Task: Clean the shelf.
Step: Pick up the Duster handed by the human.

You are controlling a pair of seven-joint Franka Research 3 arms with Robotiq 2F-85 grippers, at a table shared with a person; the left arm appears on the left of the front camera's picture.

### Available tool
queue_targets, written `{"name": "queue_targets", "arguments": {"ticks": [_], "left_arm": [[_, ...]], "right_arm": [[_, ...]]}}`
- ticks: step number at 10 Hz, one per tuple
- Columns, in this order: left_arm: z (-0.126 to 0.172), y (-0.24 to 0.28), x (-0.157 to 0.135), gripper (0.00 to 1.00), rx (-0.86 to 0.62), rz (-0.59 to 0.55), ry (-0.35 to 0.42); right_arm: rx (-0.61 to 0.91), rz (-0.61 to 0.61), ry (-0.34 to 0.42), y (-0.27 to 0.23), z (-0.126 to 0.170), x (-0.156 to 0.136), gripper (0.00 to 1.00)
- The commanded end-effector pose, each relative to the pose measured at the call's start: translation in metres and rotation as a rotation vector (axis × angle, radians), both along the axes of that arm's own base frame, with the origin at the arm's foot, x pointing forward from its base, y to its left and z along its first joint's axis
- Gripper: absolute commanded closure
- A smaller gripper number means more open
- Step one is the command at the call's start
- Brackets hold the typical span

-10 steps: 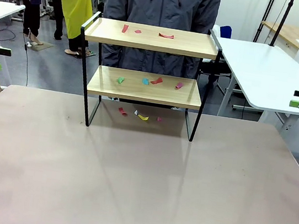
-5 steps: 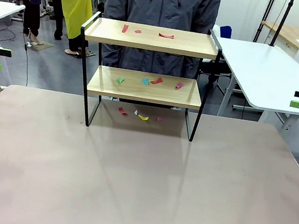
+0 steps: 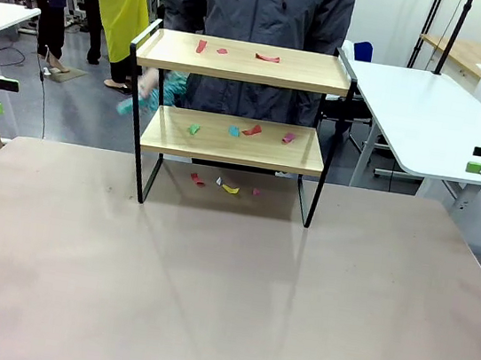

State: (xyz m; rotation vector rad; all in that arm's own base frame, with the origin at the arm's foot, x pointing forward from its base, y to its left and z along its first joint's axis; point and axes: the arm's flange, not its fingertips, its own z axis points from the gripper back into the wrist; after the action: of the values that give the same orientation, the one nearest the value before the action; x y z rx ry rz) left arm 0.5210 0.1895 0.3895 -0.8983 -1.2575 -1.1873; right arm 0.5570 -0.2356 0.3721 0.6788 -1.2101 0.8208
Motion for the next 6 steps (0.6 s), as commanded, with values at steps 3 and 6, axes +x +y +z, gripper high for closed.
{"name": "queue_targets", "arguments": {"ticks": [3,6], "left_arm": [[0.0012,0.0003,0.0002,0.0,0.002,0.003,-0.01],[0.0012,0.0003,0.0002,0.0,0.002,0.003,-0.01]], "right_arm": [[-0.004,0.005,-0.011,0.0011,0.0011,0.0004,0.0],[-0.004,0.005,-0.011,0.0011,0.0011,0.0004,0.0]]}}
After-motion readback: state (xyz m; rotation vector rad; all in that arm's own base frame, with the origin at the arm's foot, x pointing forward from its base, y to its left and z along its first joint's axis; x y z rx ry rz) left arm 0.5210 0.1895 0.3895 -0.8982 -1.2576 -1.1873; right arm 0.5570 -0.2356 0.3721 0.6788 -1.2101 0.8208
